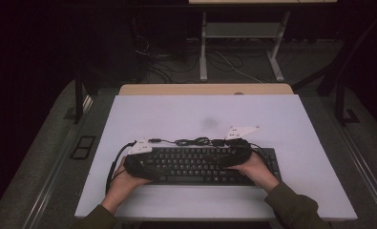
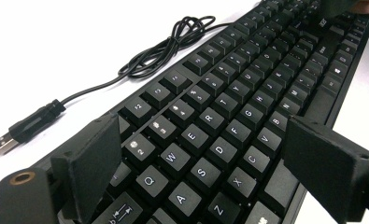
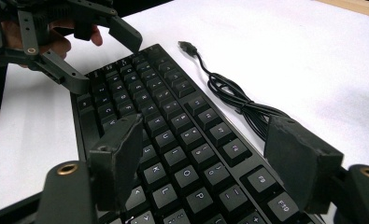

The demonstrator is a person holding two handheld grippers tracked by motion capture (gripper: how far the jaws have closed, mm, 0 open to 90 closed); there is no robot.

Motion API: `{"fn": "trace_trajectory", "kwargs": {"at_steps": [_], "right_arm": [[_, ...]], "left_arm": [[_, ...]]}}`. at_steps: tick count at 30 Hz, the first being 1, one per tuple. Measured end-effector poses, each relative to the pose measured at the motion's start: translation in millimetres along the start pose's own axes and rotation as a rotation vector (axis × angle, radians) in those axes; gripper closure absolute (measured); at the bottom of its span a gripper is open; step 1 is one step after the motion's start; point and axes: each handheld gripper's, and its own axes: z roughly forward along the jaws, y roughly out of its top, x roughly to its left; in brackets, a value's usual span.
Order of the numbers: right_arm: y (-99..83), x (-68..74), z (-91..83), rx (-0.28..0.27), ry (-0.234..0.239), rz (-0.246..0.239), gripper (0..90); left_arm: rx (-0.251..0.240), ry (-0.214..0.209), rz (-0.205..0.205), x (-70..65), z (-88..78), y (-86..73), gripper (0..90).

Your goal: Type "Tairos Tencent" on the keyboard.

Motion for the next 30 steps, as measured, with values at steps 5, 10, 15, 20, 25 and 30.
{"fn": "trace_trajectory", "kwargs": {"at_steps": [5,10,15,20,25,30], "right_arm": [[4.2,0.3,2.1,-0.005,0.005,-0.001,27.8],[7.6,1.5,4.8,-0.007,0.013,-0.004,31.7],[9.7,3.8,10.4,0.005,0.028,-0.008,38.0],[12.1,6.1,16.6,0.018,0.049,-0.018,46.8],[13.9,8.8,22.5,0.036,0.078,-0.028,58.5],[13.9,11.2,28.7,0.056,0.093,-0.039,68.2]], "left_arm": [[-0.009,0.001,0.005,-0.9,-0.6,0.3,11.6],[-0.003,-0.009,0.012,-1.0,0.1,0.2,12.0],[0.0,-0.011,0.013,-1.4,0.4,0.3,12.1],[-0.001,-0.012,0.014,-1.2,0.5,0.0,12.1],[-0.001,-0.011,0.015,-1.9,0.8,-0.2,12.1],[-0.002,-0.01,0.017,-2.0,1.0,-0.3,12.1]]}}
